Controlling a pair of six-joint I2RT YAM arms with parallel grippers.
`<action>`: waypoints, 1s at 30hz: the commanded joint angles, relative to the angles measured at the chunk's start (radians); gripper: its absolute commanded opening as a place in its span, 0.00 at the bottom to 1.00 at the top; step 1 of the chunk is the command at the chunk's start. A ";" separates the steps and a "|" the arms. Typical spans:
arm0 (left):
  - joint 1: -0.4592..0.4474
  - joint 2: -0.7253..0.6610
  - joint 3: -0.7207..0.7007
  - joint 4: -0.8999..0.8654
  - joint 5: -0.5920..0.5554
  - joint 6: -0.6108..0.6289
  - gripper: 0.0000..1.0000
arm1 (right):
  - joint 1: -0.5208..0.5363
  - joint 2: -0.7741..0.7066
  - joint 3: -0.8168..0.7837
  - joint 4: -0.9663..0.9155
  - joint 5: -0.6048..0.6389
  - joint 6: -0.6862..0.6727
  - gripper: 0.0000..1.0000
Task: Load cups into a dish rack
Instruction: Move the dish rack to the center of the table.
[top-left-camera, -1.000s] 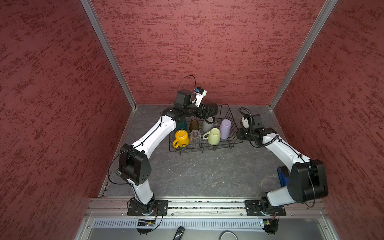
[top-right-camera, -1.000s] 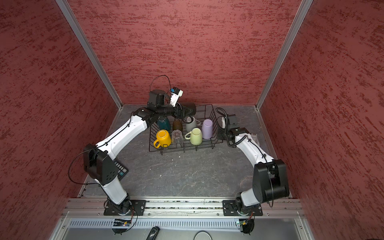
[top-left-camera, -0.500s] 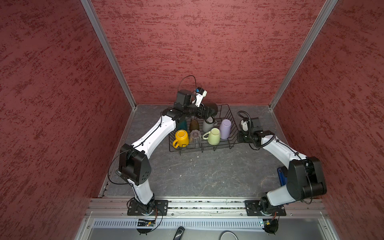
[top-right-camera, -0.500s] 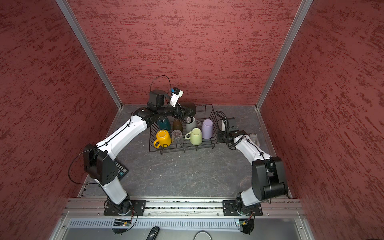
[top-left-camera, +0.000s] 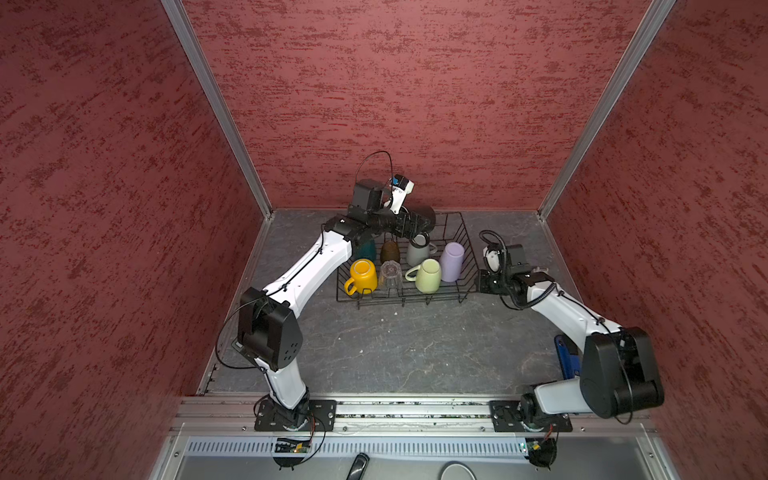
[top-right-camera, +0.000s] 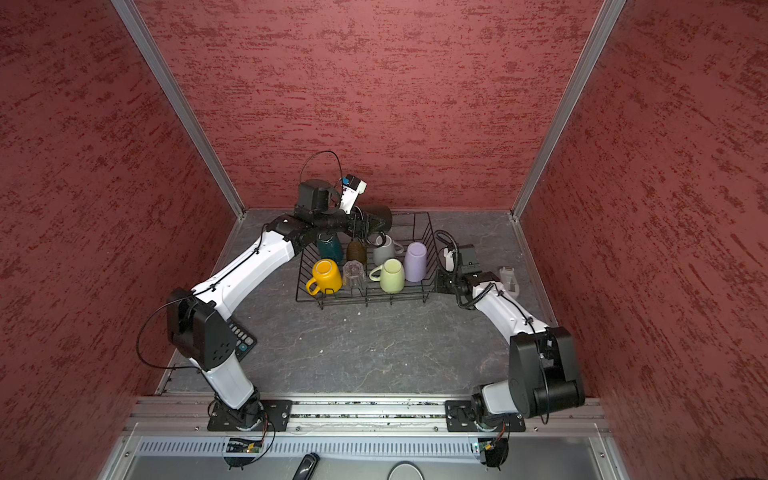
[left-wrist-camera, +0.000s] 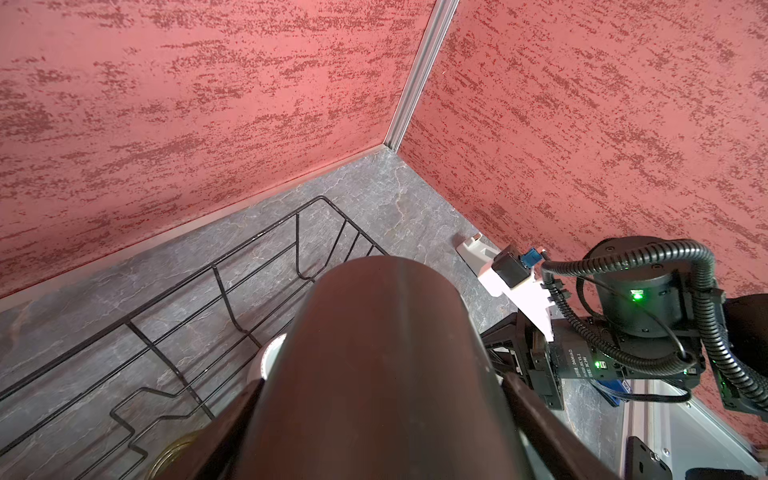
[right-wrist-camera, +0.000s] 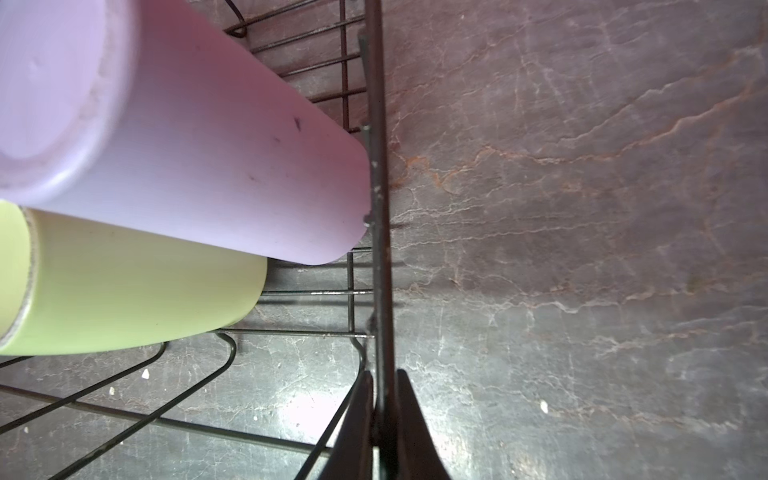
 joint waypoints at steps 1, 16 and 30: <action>-0.006 -0.009 0.026 0.066 0.004 0.000 0.00 | 0.010 -0.025 -0.032 -0.001 -0.043 0.027 0.10; -0.058 0.079 0.124 -0.035 -0.074 0.051 0.00 | 0.148 -0.065 -0.088 -0.015 -0.034 0.095 0.10; -0.097 0.232 0.296 -0.161 -0.197 0.098 0.00 | 0.307 -0.018 -0.103 0.023 -0.017 0.155 0.12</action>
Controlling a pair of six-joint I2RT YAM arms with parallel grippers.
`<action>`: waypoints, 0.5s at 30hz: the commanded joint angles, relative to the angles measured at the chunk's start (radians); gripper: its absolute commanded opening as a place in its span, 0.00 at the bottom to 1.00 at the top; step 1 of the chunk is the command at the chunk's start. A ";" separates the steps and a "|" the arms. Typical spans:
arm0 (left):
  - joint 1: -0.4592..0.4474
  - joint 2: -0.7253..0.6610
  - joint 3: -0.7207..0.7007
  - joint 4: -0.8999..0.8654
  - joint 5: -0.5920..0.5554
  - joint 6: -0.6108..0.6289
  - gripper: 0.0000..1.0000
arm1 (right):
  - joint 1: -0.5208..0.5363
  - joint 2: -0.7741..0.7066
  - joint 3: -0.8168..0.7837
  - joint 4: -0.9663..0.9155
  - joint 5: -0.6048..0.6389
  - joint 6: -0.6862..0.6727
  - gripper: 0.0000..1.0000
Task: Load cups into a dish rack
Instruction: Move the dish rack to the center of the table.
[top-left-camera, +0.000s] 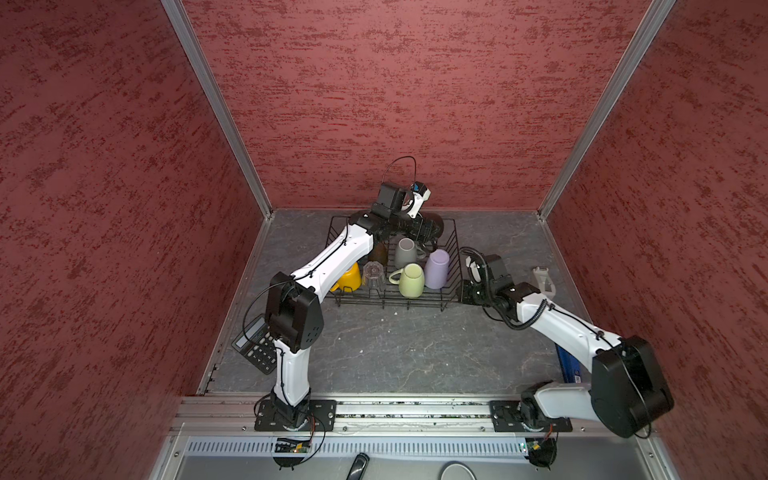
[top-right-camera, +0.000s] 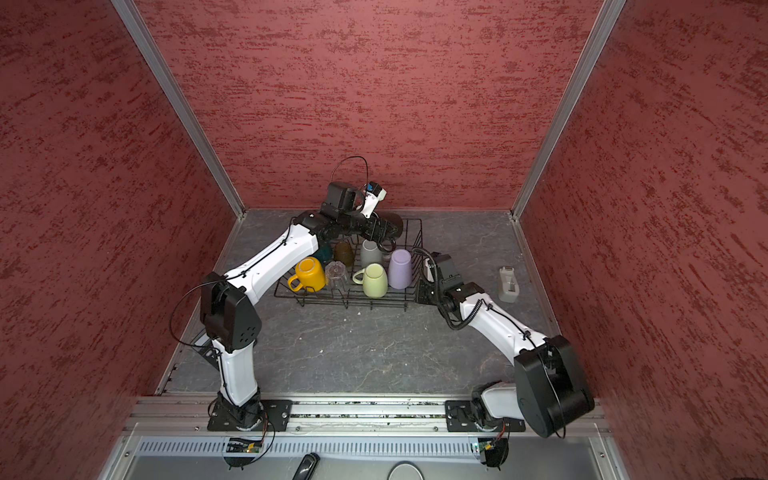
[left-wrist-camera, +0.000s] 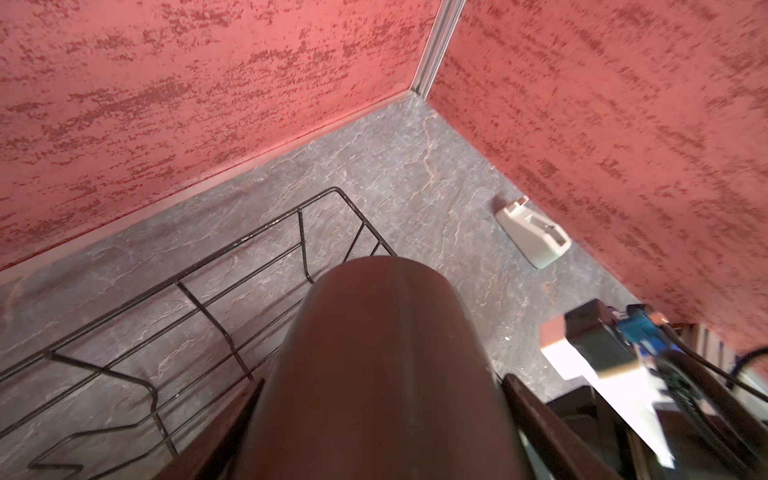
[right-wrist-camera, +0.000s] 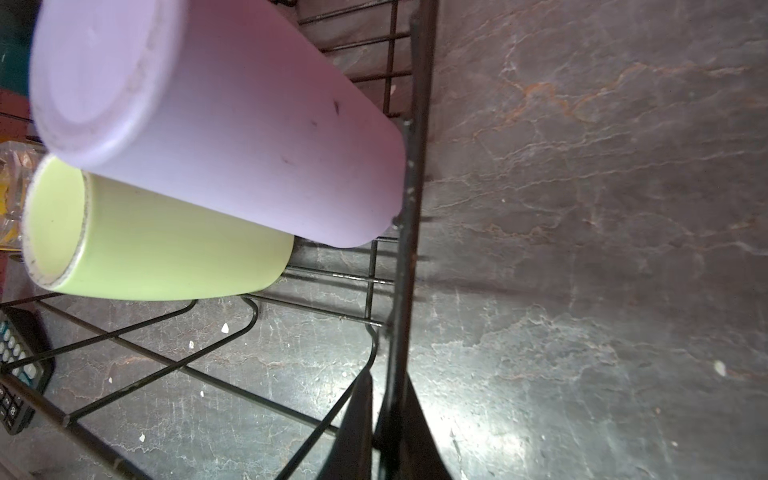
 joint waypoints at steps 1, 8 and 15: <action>-0.021 0.037 0.099 -0.020 -0.065 0.040 0.00 | 0.070 0.046 -0.037 -0.012 -0.070 -0.038 0.12; -0.027 0.153 0.255 -0.152 -0.133 0.033 0.00 | 0.127 0.073 -0.037 0.005 -0.067 -0.020 0.14; -0.029 0.229 0.382 -0.271 -0.243 0.001 0.00 | 0.161 0.084 -0.050 0.031 -0.069 0.007 0.18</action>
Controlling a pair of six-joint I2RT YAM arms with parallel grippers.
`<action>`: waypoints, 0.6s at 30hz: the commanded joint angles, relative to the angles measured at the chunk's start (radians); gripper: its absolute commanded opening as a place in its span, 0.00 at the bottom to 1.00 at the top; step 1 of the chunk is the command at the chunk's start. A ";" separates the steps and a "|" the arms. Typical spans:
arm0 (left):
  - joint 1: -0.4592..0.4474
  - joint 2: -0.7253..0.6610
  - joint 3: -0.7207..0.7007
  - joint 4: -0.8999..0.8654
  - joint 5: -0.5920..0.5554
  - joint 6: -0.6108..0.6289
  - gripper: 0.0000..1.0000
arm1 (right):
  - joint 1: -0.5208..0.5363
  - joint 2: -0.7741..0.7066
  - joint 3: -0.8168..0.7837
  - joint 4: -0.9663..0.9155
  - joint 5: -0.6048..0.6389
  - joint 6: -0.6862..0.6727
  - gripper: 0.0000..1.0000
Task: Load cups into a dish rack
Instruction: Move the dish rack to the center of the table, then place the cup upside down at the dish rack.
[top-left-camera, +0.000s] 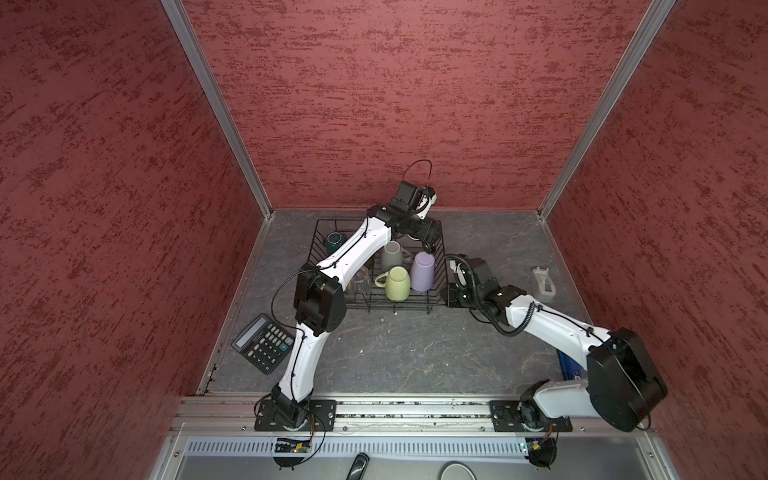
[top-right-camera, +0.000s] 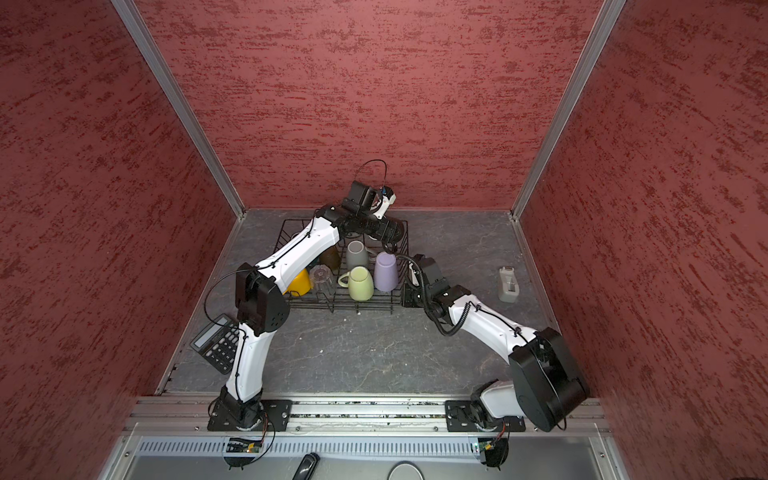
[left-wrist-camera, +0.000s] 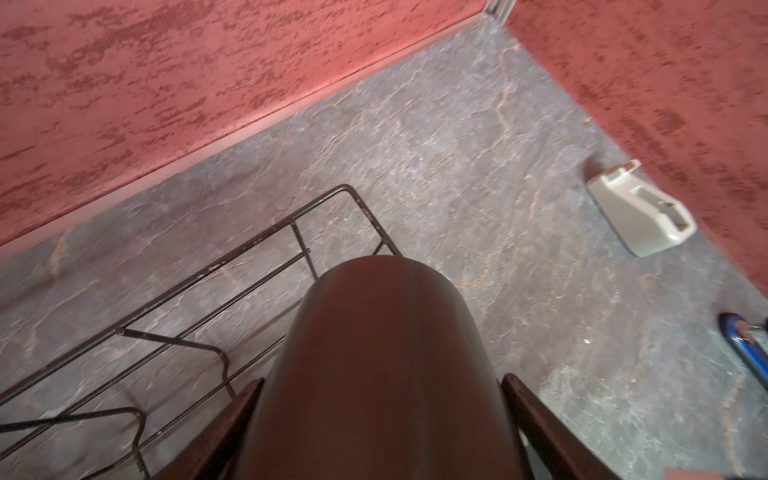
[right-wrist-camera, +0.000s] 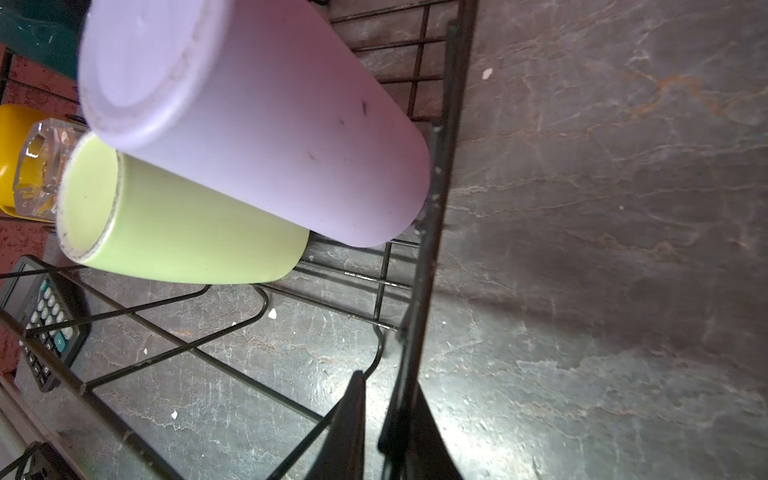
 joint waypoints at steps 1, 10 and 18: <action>-0.004 -0.001 0.079 -0.034 -0.081 -0.015 0.00 | 0.041 0.045 -0.052 -0.055 -0.072 -0.023 0.19; -0.014 0.089 0.220 -0.155 -0.178 -0.005 0.00 | 0.063 0.047 -0.060 -0.037 -0.084 -0.012 0.22; -0.011 0.148 0.282 -0.201 -0.176 -0.049 0.00 | 0.093 0.059 -0.066 -0.012 -0.095 0.003 0.29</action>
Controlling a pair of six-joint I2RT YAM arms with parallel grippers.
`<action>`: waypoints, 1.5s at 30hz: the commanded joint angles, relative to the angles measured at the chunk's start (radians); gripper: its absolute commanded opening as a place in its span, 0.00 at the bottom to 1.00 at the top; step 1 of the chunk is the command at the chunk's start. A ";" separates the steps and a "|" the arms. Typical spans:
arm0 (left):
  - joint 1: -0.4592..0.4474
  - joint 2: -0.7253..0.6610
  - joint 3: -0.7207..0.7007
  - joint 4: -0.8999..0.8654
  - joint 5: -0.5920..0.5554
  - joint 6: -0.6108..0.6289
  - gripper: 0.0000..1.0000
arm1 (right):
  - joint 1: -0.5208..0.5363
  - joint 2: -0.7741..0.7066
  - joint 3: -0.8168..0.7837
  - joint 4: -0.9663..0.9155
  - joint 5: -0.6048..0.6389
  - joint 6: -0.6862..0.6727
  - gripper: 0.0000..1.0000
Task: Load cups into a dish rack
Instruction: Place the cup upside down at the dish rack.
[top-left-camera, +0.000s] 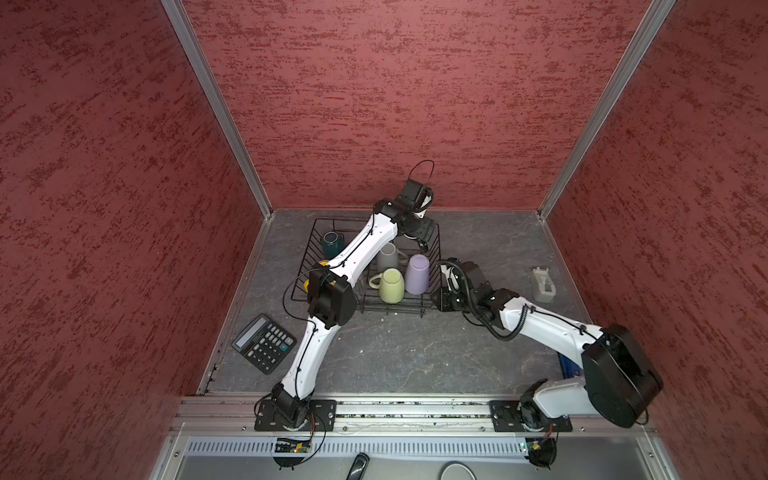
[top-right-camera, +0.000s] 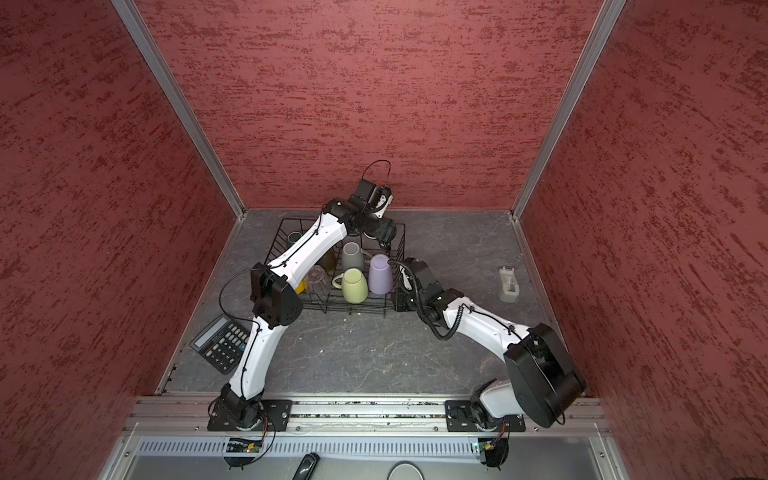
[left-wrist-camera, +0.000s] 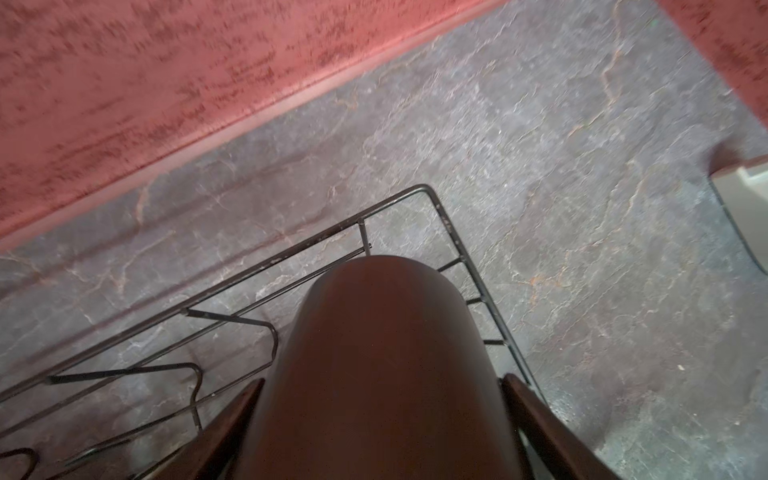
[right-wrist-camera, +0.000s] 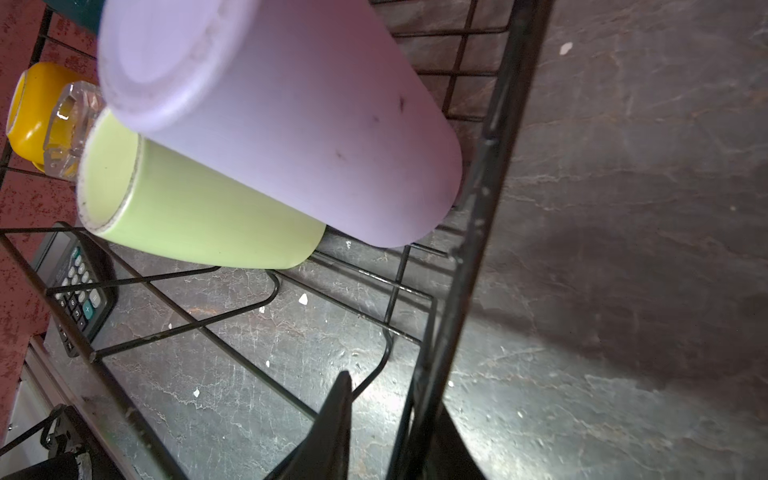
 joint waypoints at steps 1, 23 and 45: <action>-0.001 0.001 0.042 0.003 -0.013 -0.029 0.00 | 0.033 0.036 -0.049 -0.073 -0.064 -0.005 0.29; -0.038 0.058 0.043 -0.026 0.057 -0.052 0.00 | 0.033 0.021 -0.062 -0.040 -0.037 0.039 0.54; -0.045 0.109 0.049 -0.080 0.056 -0.054 0.39 | 0.032 -0.087 -0.047 -0.054 0.091 0.093 0.94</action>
